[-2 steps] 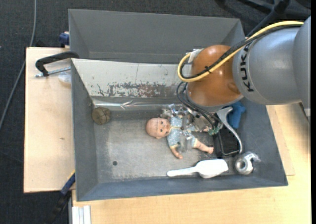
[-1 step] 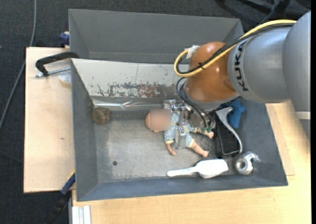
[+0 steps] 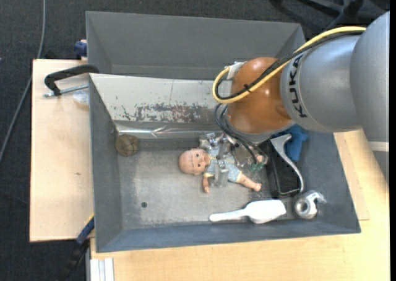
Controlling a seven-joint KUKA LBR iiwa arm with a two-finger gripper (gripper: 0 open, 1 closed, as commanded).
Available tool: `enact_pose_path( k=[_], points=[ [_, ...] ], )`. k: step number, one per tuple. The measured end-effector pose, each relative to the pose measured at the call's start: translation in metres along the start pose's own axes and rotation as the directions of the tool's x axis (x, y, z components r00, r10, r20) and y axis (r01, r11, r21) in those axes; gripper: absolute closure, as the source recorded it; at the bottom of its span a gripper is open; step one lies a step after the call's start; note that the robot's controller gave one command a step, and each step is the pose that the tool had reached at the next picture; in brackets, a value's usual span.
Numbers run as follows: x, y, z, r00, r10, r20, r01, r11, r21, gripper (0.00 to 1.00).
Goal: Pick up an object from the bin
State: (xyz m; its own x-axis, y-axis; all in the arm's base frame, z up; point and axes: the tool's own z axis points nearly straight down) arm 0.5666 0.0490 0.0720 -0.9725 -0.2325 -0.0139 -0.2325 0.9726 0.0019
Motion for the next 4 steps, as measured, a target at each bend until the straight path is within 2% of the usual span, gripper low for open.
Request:
enact_pose_path(
  k=[1,2,3,4],
  points=[
    [0.0,0.0,0.0,1.0,0.0,0.0,0.0,1.0,0.0,1.0],
    [-0.002,-0.001,-0.041,1.0,-0.001,-0.003,0.001,1.0,-0.001,1.0],
    [-0.01,-0.003,-0.085,1.0,0.004,0.01,-0.004,1.0,0.001,1.0],
    [-0.016,0.001,-0.038,1.0,0.017,0.009,-0.017,1.0,0.0,1.0]
  ],
)
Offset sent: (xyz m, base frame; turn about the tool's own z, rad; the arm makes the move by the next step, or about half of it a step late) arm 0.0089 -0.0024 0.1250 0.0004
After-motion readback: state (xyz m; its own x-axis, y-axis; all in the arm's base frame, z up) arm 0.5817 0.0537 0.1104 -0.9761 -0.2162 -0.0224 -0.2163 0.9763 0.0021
